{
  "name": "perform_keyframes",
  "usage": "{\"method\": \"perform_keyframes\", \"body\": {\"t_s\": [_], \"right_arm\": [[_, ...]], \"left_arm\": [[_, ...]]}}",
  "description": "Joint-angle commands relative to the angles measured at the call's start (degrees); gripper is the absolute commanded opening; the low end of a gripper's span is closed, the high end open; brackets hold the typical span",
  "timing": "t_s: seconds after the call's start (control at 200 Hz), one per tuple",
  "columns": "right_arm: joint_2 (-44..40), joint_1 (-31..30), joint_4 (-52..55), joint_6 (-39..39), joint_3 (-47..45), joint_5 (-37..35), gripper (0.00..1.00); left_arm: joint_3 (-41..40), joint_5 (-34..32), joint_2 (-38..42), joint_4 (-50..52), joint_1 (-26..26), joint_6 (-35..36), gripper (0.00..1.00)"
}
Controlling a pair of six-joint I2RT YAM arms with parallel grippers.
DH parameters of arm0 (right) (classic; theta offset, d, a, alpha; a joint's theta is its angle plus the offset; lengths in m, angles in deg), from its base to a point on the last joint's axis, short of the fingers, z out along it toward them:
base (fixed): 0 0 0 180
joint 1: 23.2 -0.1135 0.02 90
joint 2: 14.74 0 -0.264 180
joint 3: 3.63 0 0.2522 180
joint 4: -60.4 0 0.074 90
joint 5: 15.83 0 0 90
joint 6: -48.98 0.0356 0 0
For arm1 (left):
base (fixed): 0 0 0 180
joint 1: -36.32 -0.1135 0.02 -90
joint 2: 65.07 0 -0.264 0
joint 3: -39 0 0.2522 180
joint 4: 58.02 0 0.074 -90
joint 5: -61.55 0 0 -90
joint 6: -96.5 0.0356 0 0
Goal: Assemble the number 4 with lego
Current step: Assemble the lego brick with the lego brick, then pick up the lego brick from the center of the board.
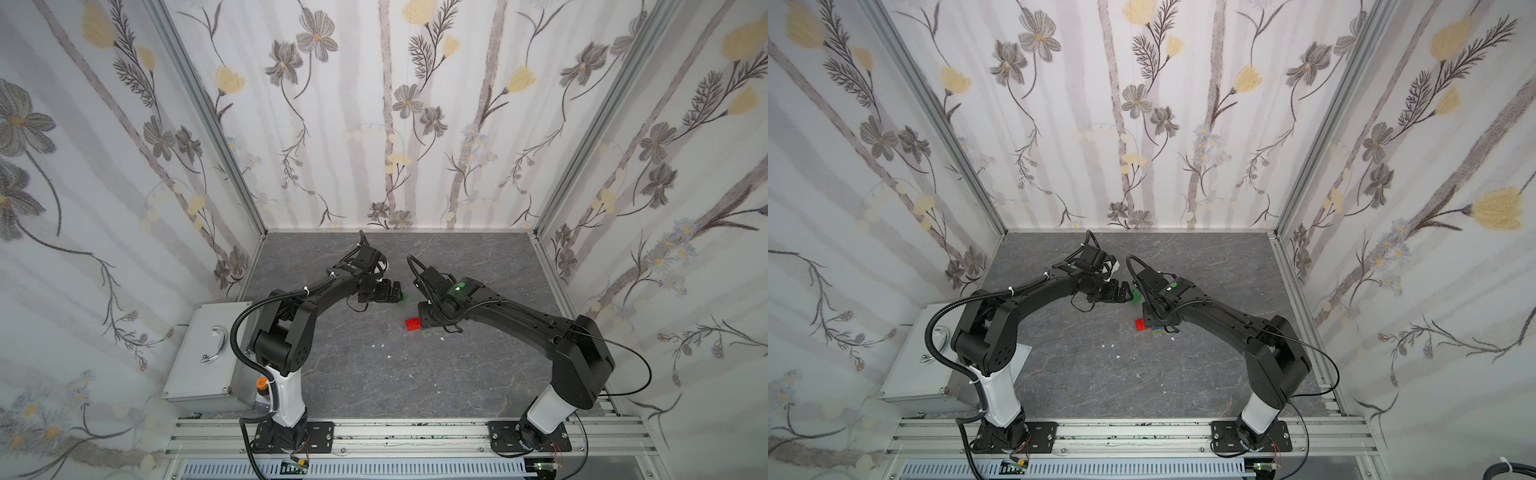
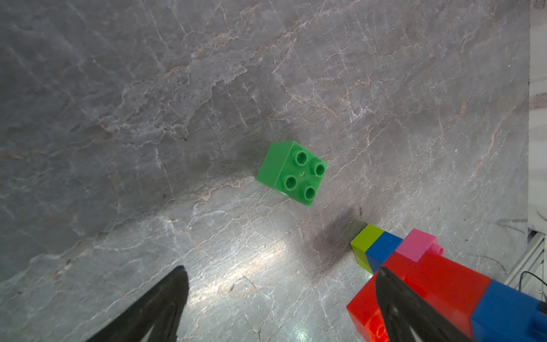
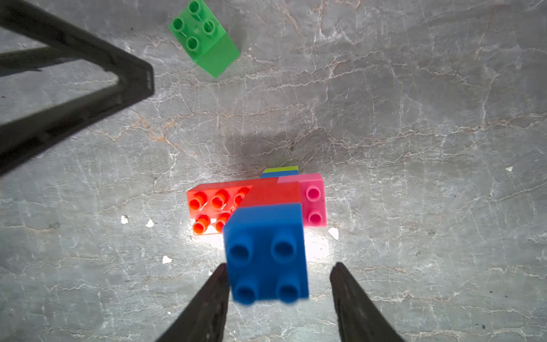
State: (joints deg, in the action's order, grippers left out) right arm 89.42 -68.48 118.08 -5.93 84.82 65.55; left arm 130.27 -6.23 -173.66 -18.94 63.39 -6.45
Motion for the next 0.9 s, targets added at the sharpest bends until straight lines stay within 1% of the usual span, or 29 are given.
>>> {"method": "perform_keyframes", "body": {"t_s": [0.0,0.075,0.18,0.245,0.26,0.295,0.31,0.32,0.33,0.335,0.34,0.355,0.445,0.545,0.635,0.654,0.669,0.719,0.794,0.894], "right_arm": [[-1.4,0.2,-0.5,0.0,0.6,-0.1,0.58],[-2.8,0.5,-1.2,0.2,0.3,-0.3,0.59],[-6.5,0.5,-4.4,0.6,-1.7,-1.7,0.61],[-10.6,0.5,-8.8,1.8,-4.9,-2.6,0.65],[-11.8,2.1,-10.0,2.2,-6.0,-2.8,0.66],[-15.7,2.6,-13.5,3.0,-8.6,-3.8,0.69],[-17.2,2.7,-15.2,3.3,-9.7,-4.1,0.72],[-18.2,2.7,-16.4,3.4,-10.7,-4.4,0.76],[-19.3,2.8,-17.6,3.4,-11.7,-4.6,0.84],[-19.8,2.8,-18.2,3.5,-12.0,-4.8,0.92],[-20.3,2.8,-18.8,3.5,-12.5,-4.9,0.96],[-21.9,2.9,-20.5,3.6,-14.0,-5.5,0.99],[-30.9,3.8,-28.6,4.6,-21.3,-9.8,1.00],[-39.2,5.8,-31.9,6.6,-27.4,-13.5,1.00],[-45.4,8.3,-34.5,7.1,-31.5,-12.2,1.00],[-46.4,8.6,-35.0,7.1,-33.7,-12.1,1.00],[-47.3,8.9,-35.1,7.1,-34.4,-12.1,1.00],[-49.6,9.6,-35.8,7.0,-36.1,-11.8,1.00],[-51.4,10.6,-36.7,5.9,-37.9,-9.7,1.00],[-51.7,11.3,-36.8,5.7,-38.6,-8.6,1.00]], "left_arm": [[1.3,1.0,-1.0,-1.9,0.0,5.6,1.00],[1.8,2.3,-1.4,-2.4,0.2,8.3,0.97],[2.3,1.4,-1.7,-3.5,1.4,13.4,0.93],[2.0,0.6,-1.8,-5.3,2.3,16.5,0.91],[1.8,0.4,-1.9,-5.8,2.5,17.2,0.90],[1.7,-0.5,-2.2,-6.9,3.0,19.1,0.89],[1.7,-0.7,-2.4,-7.2,3.2,19.9,0.88],[1.7,-0.9,-2.4,-7.3,3.3,20.4,0.87],[1.8,-1.0,-2.6,-7.5,3.4,20.9,0.86],[1.8,-1.1,-2.6,-7.5,3.5,21.1,0.86],[1.8,-1.1,-2.7,-7.5,3.5,21.5,0.85],[1.9,-1.4,-2.9,-7.5,3.7,22.3,0.84],[2.9,-2.6,-3.9,-7.7,4.1,25.4,0.80],[4.4,-3.0,-5.2,-6.4,4.3,29.2,0.76],[5.4,-3.8,-6.4,-4.8,4.4,32.3,0.72],[5.4,-3.7,-6.7,-4.4,4.3,32.8,0.70],[7.1,-3.6,-7.0,-4.0,4.3,33.2,0.70],[8.9,-3.5,-8.1,-1.9,4.3,34.0,0.68],[11.5,-3.8,-10.0,1.2,4.3,34.4,0.66],[12.9,-4.2,-11.4,2.0,4.3,34.4,0.64]]}}
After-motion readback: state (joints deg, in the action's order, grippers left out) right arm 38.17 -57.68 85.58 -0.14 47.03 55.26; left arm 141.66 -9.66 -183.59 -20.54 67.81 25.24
